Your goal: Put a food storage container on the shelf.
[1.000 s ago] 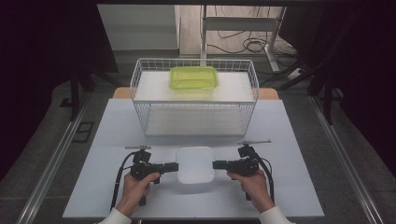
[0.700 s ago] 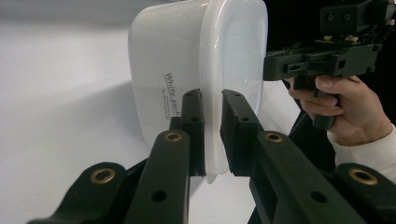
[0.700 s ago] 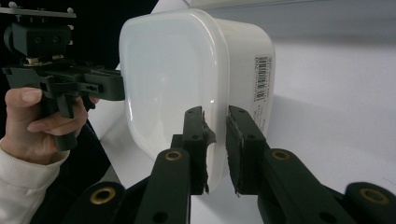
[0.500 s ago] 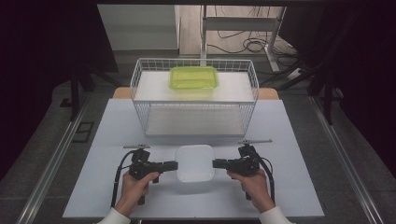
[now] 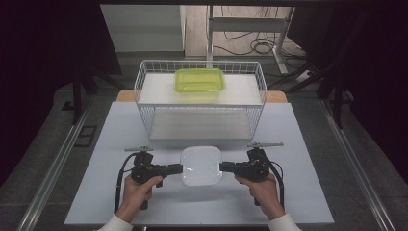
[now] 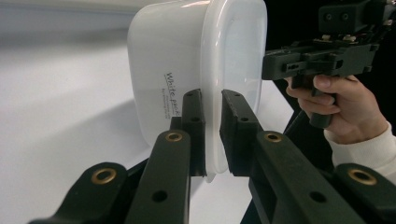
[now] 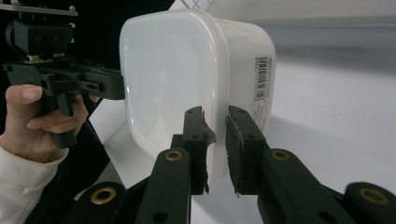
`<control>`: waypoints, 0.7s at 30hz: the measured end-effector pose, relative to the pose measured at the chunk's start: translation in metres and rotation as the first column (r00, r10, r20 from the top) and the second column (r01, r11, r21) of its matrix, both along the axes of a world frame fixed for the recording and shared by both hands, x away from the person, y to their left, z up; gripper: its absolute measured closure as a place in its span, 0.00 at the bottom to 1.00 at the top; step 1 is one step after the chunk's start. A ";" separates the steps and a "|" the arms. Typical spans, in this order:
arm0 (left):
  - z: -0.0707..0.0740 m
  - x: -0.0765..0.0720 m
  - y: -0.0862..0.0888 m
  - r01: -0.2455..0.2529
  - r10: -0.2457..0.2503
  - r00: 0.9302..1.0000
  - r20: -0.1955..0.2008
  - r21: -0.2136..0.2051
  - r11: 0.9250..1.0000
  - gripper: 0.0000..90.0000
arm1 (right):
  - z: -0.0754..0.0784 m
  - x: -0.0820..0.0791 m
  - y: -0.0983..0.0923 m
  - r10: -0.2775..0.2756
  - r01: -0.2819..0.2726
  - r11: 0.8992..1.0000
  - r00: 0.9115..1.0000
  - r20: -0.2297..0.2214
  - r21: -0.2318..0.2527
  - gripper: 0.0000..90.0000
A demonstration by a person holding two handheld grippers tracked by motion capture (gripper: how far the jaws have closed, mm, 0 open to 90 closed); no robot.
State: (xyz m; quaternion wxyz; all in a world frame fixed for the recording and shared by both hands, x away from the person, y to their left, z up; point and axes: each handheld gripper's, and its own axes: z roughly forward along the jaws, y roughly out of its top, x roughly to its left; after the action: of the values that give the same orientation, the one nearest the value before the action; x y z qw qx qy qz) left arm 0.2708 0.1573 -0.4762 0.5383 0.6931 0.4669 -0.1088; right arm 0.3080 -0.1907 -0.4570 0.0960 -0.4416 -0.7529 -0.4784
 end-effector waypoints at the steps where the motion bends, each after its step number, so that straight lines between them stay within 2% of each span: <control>1: 0.002 0.000 0.000 -0.002 0.002 1.000 0.004 -0.011 1.000 0.89 | 0.001 0.000 0.000 0.000 0.000 1.000 1.000 0.004 0.003 0.87; 10: 0.020 0.005 0.001 0.002 -0.001 0.999 0.046 -0.019 1.000 0.89 | 0.022 0.000 -0.001 -0.010 0.009 1.000 0.998 0.060 0.014 0.87; 21: 0.051 0.013 0.003 -0.002 0.005 0.995 0.100 -0.023 1.000 0.89 | 0.057 0.006 0.002 -0.013 0.012 1.000 0.992 0.128 0.008 0.87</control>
State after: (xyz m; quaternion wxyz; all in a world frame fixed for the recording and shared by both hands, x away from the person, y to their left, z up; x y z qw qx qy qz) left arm 0.2839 0.1603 -0.4252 0.5693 0.6905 0.4392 -0.0784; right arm 0.3143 -0.1886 -0.3995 0.0462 -0.4143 -0.7529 -0.5092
